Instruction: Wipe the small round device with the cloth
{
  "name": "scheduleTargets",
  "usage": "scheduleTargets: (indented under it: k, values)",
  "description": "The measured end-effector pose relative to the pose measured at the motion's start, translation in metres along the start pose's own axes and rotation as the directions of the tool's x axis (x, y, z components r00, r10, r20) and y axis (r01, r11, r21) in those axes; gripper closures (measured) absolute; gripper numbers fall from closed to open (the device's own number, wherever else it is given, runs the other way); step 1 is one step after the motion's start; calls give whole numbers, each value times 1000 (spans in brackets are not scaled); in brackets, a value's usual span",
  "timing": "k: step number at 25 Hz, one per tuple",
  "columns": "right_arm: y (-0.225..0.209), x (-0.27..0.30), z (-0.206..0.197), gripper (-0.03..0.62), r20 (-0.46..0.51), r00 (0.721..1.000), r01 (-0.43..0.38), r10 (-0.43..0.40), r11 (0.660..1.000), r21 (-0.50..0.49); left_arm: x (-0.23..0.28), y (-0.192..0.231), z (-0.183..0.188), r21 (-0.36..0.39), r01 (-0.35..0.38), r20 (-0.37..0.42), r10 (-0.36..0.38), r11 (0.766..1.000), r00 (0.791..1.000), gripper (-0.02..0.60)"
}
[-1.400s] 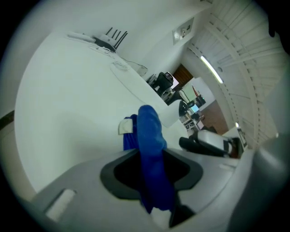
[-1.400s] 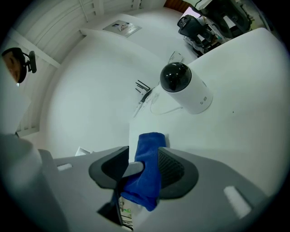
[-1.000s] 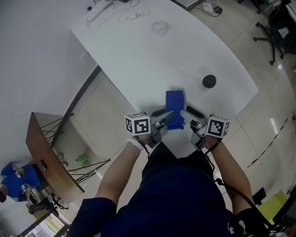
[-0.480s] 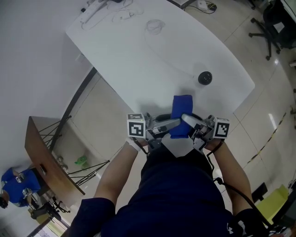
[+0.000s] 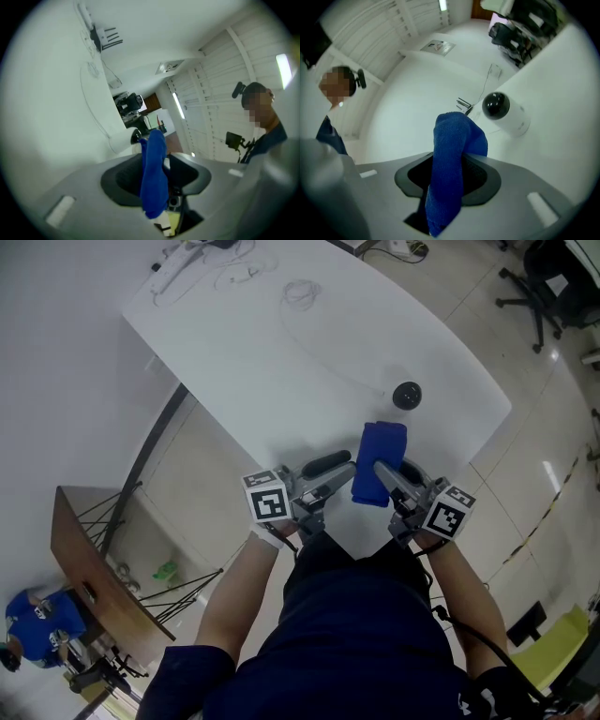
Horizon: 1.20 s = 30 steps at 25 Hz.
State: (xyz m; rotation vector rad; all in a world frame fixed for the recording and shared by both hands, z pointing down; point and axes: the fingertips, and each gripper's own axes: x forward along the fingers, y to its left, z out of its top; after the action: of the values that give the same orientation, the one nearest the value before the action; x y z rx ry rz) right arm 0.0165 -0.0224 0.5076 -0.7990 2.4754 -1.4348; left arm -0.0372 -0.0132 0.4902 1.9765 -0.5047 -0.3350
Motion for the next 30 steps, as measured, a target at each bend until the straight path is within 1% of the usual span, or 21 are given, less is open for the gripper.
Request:
scheduleTargets:
  k: [1, 2, 3, 5, 6, 7, 8, 9, 11, 13, 15, 17, 19, 23, 25, 30]
  values:
    - [-5, -2, 6, 441, 1, 998, 64, -65, 995, -79, -3, 8, 5, 32, -44, 17, 43, 999, 999, 399]
    - [-10, -3, 13, 441, 6, 993, 121, -121, 980, -158, -6, 16, 10, 70, -91, 29, 89, 993, 996, 400]
    - [-14, -5, 21, 441, 17, 985, 170, -171, 958, -231, -8, 23, 13, 114, -143, 35, 140, 983, 990, 404]
    - [-22, -9, 42, 441, 48, 964, 260, -261, 895, -361, -10, 34, 20, 206, -244, 35, 242, 948, 970, 428]
    - [-26, -10, 53, 439, 62, 952, 297, -300, 860, -415, -9, 35, 23, 244, -274, 33, 274, 930, 961, 428]
    - [-29, -10, 62, 439, 71, 942, 323, -328, 829, -456, -5, 34, 26, 275, -289, 28, 292, 917, 956, 432]
    - [-31, -8, 71, 439, 75, 936, 335, -343, 808, -484, 0, 31, 27, 301, -293, 21, 301, 908, 953, 437]
    - [-31, -6, 78, 439, 74, 935, 336, -348, 796, -503, 7, 28, 28, 327, -292, 9, 306, 899, 952, 438]
    - [-27, -3, 89, 439, 67, 938, 324, -341, 786, -526, 23, 22, 26, 383, -288, -24, 321, 878, 947, 449]
    - [-24, 0, 99, 439, 68, 942, 315, -329, 792, -524, 41, 18, 24, 431, -281, -57, 336, 857, 940, 449]
    - [-25, 0, 109, 439, 77, 943, 317, -324, 807, -499, 58, 15, 24, 476, -266, -78, 341, 838, 937, 449]
    - [-33, -2, 118, 439, 80, 939, 332, -335, 818, -470, 74, 15, 23, 522, -247, -97, 345, 816, 934, 449]
    - [-44, -6, 127, 439, 81, 934, 347, -347, 835, -427, 87, 16, 23, 550, -230, -118, 348, 803, 930, 449]
    - [-66, -17, 146, 439, 106, 935, 355, -339, 896, -266, 103, 25, 27, 551, -233, -126, 356, 801, 926, 439]
    - [-80, -21, 147, 441, 107, 936, 351, -336, 919, -180, 105, 32, 29, 541, -242, -130, 365, 805, 922, 429]
    - [-115, -23, 131, 440, 46, 940, 340, -338, 939, -52, 109, 44, 26, 514, -255, -149, 377, 819, 914, 417]
